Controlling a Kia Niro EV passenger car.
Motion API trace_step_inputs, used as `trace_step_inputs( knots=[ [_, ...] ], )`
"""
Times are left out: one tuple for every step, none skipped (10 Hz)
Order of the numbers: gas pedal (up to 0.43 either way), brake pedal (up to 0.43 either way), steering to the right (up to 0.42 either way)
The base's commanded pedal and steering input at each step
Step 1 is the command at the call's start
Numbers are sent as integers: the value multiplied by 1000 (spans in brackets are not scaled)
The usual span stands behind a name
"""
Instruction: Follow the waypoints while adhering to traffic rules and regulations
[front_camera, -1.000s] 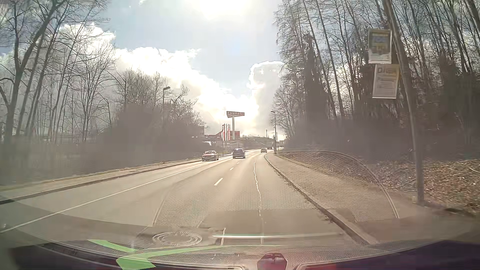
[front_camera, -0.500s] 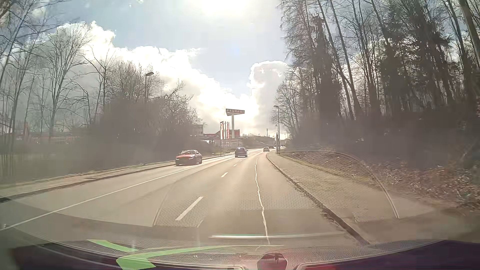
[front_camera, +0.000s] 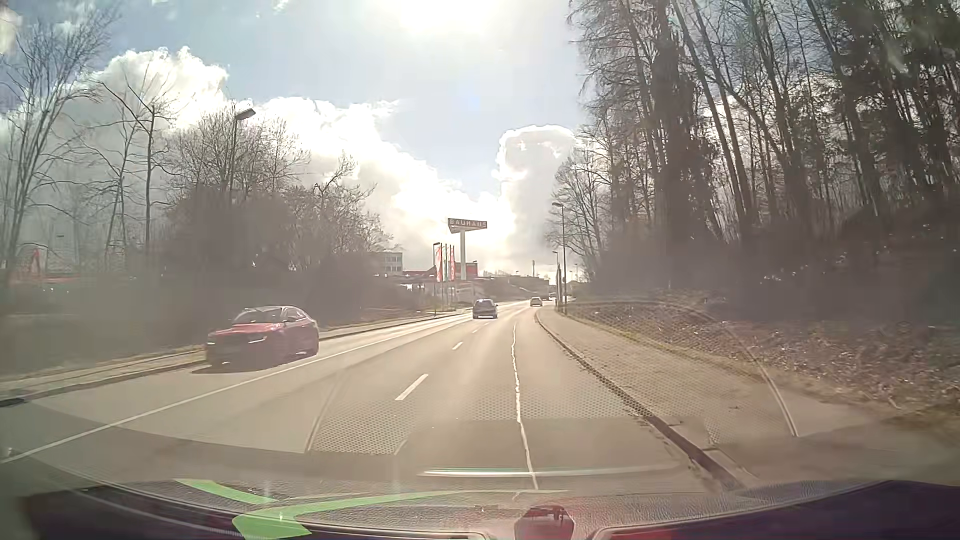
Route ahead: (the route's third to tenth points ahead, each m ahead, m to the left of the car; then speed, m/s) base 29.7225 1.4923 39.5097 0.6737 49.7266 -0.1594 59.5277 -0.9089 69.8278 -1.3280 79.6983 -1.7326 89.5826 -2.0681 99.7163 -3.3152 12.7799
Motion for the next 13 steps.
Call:
trace_step_inputs(
  knots=[
    [260, 0, 2],
    [260, 0, 3],
    [260, 0, 3],
    [260, 0, 3],
    [260, 0, 3],
    [260, 0, 3],
    [260, 0, 3],
    [260, 0, 3],
    [260, 0, 4],
    [260, 0, 4],
    [260, 0, 5],
    [260, 0, 5],
    [260, 0, 6]
  ],
)
